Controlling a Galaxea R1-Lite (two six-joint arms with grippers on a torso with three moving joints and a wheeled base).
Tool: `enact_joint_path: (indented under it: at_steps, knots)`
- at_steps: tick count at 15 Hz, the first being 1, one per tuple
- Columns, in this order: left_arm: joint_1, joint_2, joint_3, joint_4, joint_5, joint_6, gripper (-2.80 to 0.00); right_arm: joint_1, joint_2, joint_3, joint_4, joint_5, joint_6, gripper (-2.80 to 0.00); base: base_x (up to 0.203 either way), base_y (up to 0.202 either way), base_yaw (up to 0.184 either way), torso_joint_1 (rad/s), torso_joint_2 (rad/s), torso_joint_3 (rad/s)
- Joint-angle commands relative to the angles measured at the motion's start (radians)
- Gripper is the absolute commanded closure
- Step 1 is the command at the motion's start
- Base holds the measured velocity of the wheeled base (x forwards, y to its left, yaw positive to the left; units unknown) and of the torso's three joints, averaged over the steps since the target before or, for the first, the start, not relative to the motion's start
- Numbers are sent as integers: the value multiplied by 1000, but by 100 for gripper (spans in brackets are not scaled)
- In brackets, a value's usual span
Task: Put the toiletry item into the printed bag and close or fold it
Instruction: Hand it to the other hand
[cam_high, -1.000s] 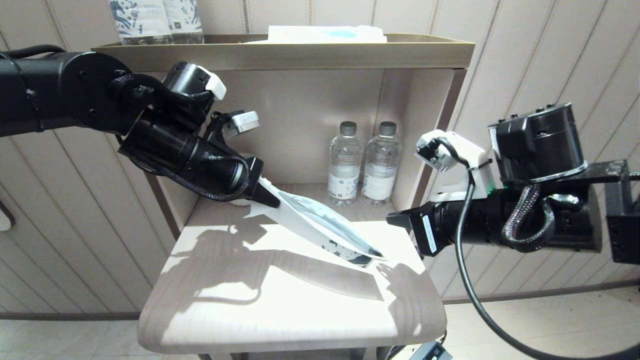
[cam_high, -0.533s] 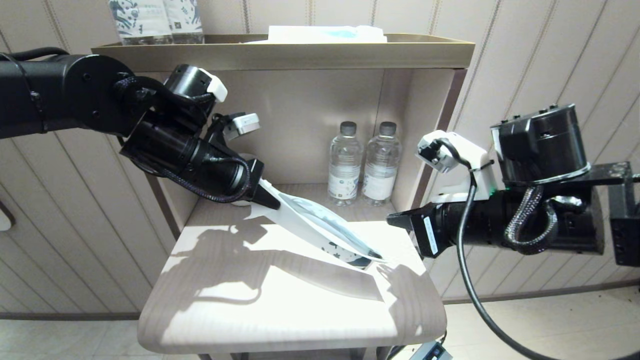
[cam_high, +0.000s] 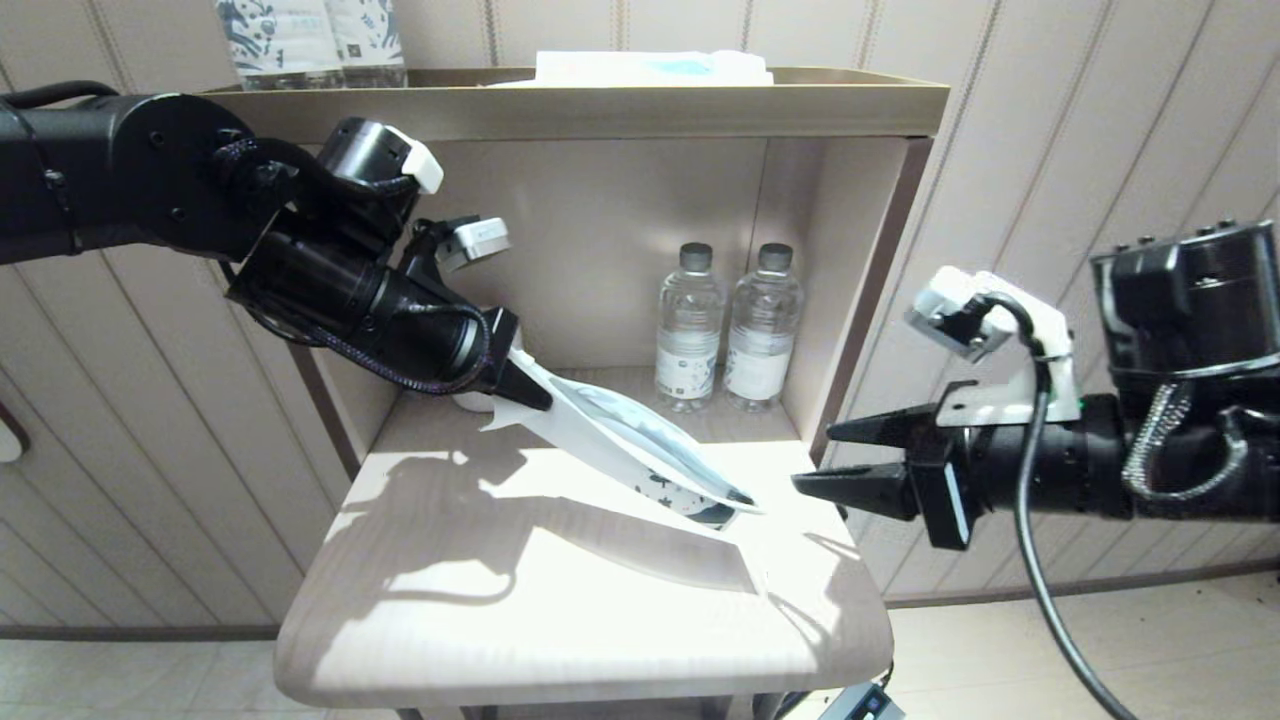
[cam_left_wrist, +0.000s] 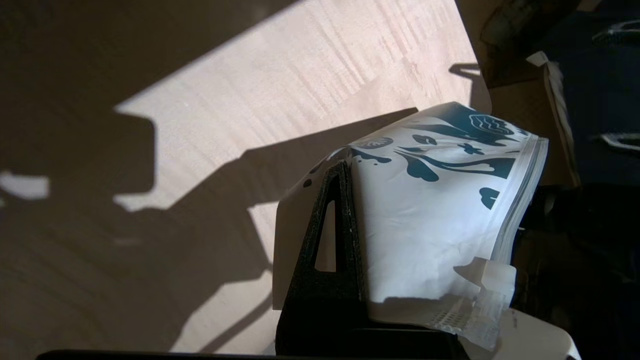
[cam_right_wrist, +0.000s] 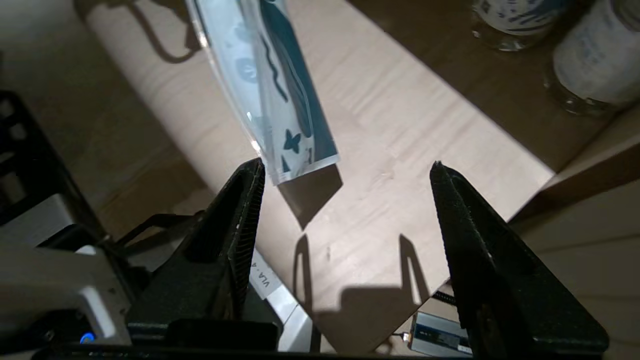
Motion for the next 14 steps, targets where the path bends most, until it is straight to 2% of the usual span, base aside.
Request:
enact_joint_path:
  at_steps: [1,2,4,7,10,14]
  knots:
    - [2,0,-5,7,-5,-1,0,-63,-58,66,3,155,-96,-280,0,0,0,0,0,0]
    - [1,2,-5,7,-5,-1,0,-58,-59,93,3,160,-147,-280,0,0,0,0,0,0]
    - [1,0,-3,7,-5,-1,0,-22,-50,136,-3,162,-182,-280,0,0,0,0,0,0]
    - [1,3,-2,9,-6,-1,0,30,12,145,-7,160,-197,-280,0,0,0,0,0,0]
    - [-1,5,0,7,-8,-1,0,38,66,134,-16,158,-206,-280,0,0,0,0,0,0]
    - [-1,8,3,7,-8,0,0,67,168,125,-144,145,-201,-280,0,0,0,0,0,0]
